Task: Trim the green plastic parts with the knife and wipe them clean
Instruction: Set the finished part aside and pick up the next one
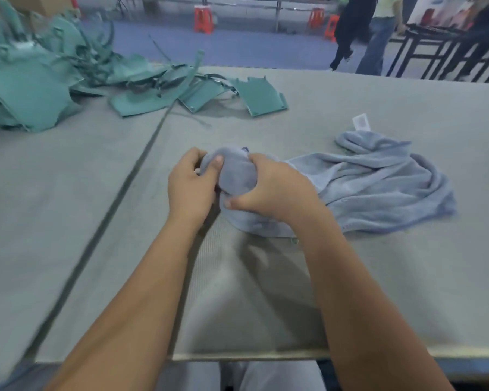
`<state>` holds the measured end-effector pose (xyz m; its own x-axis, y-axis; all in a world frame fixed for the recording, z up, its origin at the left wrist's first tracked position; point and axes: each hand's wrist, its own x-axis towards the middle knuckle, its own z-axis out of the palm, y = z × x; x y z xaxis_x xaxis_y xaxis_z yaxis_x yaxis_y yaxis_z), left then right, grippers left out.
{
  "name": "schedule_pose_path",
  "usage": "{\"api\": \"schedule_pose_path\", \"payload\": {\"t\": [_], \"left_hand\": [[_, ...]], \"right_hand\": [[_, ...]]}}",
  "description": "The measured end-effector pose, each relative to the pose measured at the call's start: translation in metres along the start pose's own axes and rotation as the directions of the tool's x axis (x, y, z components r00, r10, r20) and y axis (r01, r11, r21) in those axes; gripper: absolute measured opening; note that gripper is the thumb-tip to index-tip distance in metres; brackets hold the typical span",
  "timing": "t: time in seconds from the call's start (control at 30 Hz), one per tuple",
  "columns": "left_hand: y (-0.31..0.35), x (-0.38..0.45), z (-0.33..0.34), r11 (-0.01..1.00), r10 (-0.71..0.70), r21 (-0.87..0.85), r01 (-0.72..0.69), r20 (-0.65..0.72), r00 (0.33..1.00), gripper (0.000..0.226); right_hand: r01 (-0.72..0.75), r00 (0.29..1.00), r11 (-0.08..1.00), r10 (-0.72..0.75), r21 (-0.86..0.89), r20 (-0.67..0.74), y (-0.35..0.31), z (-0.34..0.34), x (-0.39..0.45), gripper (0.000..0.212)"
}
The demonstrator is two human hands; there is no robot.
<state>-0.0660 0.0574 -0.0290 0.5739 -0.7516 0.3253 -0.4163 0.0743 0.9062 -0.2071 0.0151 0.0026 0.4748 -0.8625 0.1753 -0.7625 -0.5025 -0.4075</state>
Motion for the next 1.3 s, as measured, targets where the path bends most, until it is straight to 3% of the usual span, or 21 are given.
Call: {"api": "schedule_pose_path", "payload": {"t": [0.07, 0.13, 0.23, 0.3, 0.33, 0.4, 0.43, 0.5, 0.57, 0.63, 0.67, 0.8, 0.97, 1.03, 1.13, 1.23, 1.3], "left_hand": [[0.007, -0.002, 0.000, 0.944, -0.004, -0.330, 0.031, 0.082, 0.997, 0.010], [0.009, -0.002, 0.001, 0.886, 0.021, -0.460, 0.053, 0.156, 0.988, 0.009], [0.006, -0.002, 0.004, 0.903, -0.066, -0.406, 0.144, 0.199, 0.978, 0.015], [0.001, 0.000, 0.005, 0.895, -0.164, -0.381, 0.233, 0.203, 0.965, 0.014], [-0.001, 0.001, 0.006, 0.887, -0.191, -0.384, 0.257, 0.203, 0.961, 0.013], [-0.003, 0.002, 0.007, 0.892, -0.200, -0.368, 0.262, 0.197, 0.960, 0.014], [-0.003, 0.002, 0.008, 0.898, -0.201, -0.356, 0.260, 0.194, 0.960, 0.015], [-0.006, 0.003, 0.009, 0.907, -0.200, -0.333, 0.258, 0.197, 0.960, 0.017], [-0.009, 0.004, 0.010, 0.916, -0.195, -0.310, 0.254, 0.210, 0.958, 0.020], [-0.012, 0.005, 0.010, 0.924, -0.182, -0.296, 0.243, 0.217, 0.959, 0.024], [-0.013, 0.005, 0.009, 0.926, -0.174, -0.295, 0.235, 0.219, 0.960, 0.024], [-0.014, 0.003, 0.007, 0.932, -0.149, -0.295, 0.211, 0.218, 0.964, 0.027], [-0.016, 0.002, 0.007, 0.944, -0.144, -0.260, 0.204, 0.231, 0.962, 0.028], [-0.018, 0.003, 0.008, 0.949, -0.156, -0.232, 0.211, 0.237, 0.959, 0.028], [-0.015, 0.015, 0.011, 0.962, -0.180, -0.156, 0.223, 0.248, 0.952, 0.028], [-0.013, 0.041, 0.009, 0.986, -0.149, -0.035, 0.161, 0.228, 0.962, 0.026], [-0.018, 0.062, 0.005, 0.992, -0.106, 0.086, 0.088, 0.228, 0.968, 0.027]], "right_hand": [[-0.055, 0.998, 0.991, 0.060, -0.122, 0.033, 0.000, -0.004, 0.003, 0.038], [-0.110, 0.992, 0.983, 0.099, -0.145, -0.080, 0.003, -0.016, 0.006, 0.009], [-0.174, 0.899, 0.982, 0.130, -0.069, -0.418, 0.021, -0.043, 0.010, 0.010], [-0.206, 0.829, 0.976, 0.211, 0.068, -0.517, 0.039, -0.062, 0.014, 0.032], [-0.246, 0.835, 0.964, 0.266, 0.104, -0.482, 0.047, -0.068, 0.014, 0.052], [-0.362, 0.858, 0.932, 0.327, -0.014, -0.396, 0.056, -0.074, 0.012, 0.078], [-0.383, 0.868, 0.916, 0.312, -0.121, -0.387, 0.058, -0.073, 0.010, 0.074], [-0.317, 0.913, 0.917, 0.227, -0.241, -0.340, 0.054, -0.069, 0.002, 0.041], [-0.260, 0.965, 0.947, 0.250, -0.186, -0.075, 0.045, -0.063, -0.006, 0.020], [-0.246, 0.901, 0.938, 0.314, -0.242, 0.299, 0.035, -0.056, -0.016, 0.029], [-0.214, 0.852, 0.926, 0.333, -0.312, 0.404, 0.031, -0.052, -0.019, 0.033], [-0.114, 0.850, 0.905, 0.303, -0.410, 0.431, 0.024, -0.044, -0.022, 0.038], [-0.079, 0.825, 0.963, 0.209, -0.259, 0.525, 0.023, -0.046, -0.019, 0.019], [-0.074, 0.854, 0.981, 0.154, -0.177, 0.497, 0.024, -0.048, -0.013, 0.024], [-0.103, 0.960, 0.989, 0.070, 0.110, 0.269, 0.025, -0.047, 0.010, 0.017], [-0.192, 0.981, 0.880, 0.165, 0.435, 0.098, 0.029, -0.033, 0.047, 0.010], [-0.215, 0.974, 0.909, 0.227, 0.356, 0.007, 0.035, -0.020, 0.076, 0.005]]}}
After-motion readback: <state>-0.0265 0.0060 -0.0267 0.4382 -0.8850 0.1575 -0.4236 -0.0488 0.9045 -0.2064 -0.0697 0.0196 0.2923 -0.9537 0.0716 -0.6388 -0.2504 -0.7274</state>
